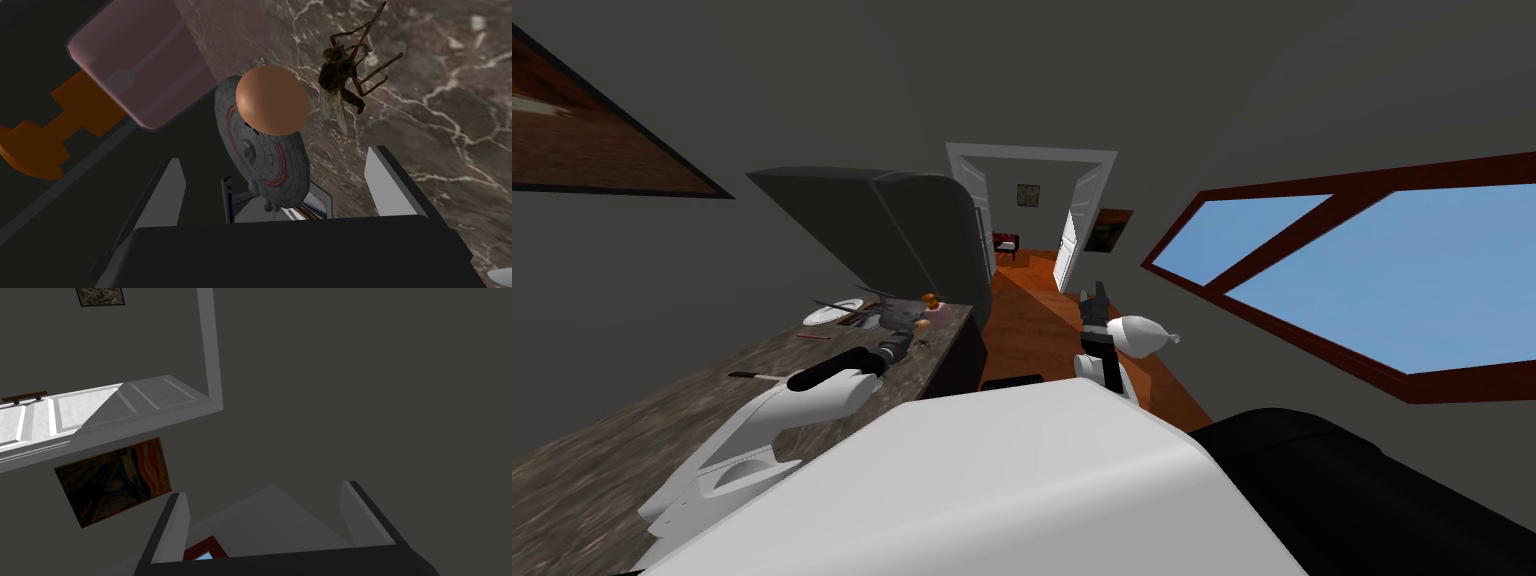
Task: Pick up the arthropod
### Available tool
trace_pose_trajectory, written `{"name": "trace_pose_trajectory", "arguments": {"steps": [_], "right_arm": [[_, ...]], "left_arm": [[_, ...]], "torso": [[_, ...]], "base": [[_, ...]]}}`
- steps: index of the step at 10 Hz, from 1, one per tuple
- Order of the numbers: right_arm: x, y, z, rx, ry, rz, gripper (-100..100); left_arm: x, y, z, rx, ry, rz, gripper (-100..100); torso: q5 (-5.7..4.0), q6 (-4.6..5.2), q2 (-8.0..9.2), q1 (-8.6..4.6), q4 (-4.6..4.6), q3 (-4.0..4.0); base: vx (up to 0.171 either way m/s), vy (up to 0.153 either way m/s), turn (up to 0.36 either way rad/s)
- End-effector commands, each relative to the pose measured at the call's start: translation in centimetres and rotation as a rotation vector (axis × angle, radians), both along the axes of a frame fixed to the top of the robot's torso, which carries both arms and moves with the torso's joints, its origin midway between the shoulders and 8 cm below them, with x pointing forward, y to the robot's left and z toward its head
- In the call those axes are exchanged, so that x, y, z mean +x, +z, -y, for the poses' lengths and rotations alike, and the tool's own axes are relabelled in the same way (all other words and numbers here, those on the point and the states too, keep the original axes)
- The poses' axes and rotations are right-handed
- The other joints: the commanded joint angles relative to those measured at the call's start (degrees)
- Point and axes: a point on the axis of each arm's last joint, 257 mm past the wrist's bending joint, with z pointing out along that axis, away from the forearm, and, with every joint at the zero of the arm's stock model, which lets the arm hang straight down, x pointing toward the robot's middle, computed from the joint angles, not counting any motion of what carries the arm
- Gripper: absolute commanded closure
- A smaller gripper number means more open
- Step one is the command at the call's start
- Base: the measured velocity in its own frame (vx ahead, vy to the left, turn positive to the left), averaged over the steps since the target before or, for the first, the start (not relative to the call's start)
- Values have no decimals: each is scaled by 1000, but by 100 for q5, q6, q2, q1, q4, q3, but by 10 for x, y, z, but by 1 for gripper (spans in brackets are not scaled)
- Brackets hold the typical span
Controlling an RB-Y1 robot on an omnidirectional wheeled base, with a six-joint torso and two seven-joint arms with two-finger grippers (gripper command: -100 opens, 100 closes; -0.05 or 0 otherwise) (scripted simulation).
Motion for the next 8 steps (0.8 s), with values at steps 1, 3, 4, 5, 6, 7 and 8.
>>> {"name": "trace_pose_trajectory", "arguments": {"steps": [1, 3, 4, 5, 6, 7, 8], "right_arm": [[0, 0, 0, 0, 0, 0, 0], [0, 0, 0, 0, 0, 0, 0], [0, 0, 0, 0, 0, 0, 0], [0, 0, 0, 0, 0, 0, 0], [0, 0, 0, 0, 0, 0, 0], [0, 0, 0, 0, 0, 0, 0], [0, 0, 0, 0, 0, 0, 0]], "left_arm": [[-6, -7, -3, -3, 5, -46, -100], [-12, -14, -7, -10, 4, -97, -100], [-16, -18, -8, -12, 10, -119, -100], [-18, -21, -11, -19, 3, -150, -100], [-24, -26, -12, -22, 10, -178, -100], [-26, -28, -14, -30, 2, -209, -100], [-32, -33, -15, -33, 9, -237, -100]], "torso": [[0, 0, 0, 0, 0, 0], [0, 0, 9, 0, 1, 4], [0, 0, 4, -2, 1, 2], [0, 0, 3, -2, 0, 1], [0, 0, 2, -1, 0, 1], [0, 1, 2, -3, 0, 0], [-1, 0, -1, -3, -1, -1]], "base": [[56, -6, 17], [36, -8, 14], [49, -10, 22], [52, -9, 35], [51, -13, 15], [62, -16, 27], [51, -8, 18]]}}
